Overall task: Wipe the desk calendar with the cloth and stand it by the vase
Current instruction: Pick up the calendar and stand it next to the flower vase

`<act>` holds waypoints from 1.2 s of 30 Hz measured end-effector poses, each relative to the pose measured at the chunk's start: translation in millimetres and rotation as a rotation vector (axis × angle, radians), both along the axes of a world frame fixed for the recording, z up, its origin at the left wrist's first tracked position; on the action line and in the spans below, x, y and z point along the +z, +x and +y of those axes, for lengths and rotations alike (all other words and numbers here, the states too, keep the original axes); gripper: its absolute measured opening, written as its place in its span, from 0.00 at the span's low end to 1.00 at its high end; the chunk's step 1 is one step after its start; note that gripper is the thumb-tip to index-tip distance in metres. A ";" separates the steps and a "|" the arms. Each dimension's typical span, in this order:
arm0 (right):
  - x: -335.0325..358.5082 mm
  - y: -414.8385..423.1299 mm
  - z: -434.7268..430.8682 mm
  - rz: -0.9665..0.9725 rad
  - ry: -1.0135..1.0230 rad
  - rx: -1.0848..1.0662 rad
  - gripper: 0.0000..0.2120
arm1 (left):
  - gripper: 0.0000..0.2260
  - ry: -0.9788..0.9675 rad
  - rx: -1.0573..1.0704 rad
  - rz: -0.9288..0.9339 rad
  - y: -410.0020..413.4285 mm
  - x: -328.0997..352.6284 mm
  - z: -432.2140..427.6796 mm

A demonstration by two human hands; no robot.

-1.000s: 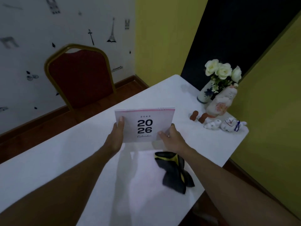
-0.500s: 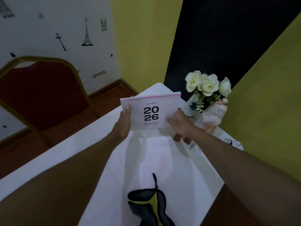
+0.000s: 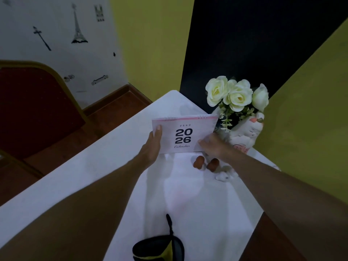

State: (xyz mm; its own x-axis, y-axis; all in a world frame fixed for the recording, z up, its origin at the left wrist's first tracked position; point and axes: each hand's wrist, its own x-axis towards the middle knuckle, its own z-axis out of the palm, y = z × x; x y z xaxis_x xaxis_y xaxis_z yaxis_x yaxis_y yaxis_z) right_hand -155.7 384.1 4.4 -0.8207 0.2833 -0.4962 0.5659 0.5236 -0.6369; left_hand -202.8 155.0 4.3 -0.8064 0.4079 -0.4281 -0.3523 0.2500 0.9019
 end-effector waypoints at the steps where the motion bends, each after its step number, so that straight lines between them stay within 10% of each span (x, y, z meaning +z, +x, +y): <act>1: -1.6 1.5 0.8 -0.011 -0.017 0.001 0.12 | 0.34 -0.004 -0.014 0.007 -0.4 -3.3 1.1; 19: 31.8 14.2 -13.0 -0.008 0.186 -0.037 0.14 | 0.41 -0.237 -0.066 0.013 14.6 -9.2 -18.3; 27: 43.1 86.8 -60.3 0.440 0.218 -0.218 0.19 | 0.38 -0.376 -0.224 0.093 93.5 -12.9 -84.4; 36: -42.4 271.7 -167.4 0.268 0.064 0.187 0.25 | 0.31 -0.530 -0.691 0.182 202.8 -29.2 -147.9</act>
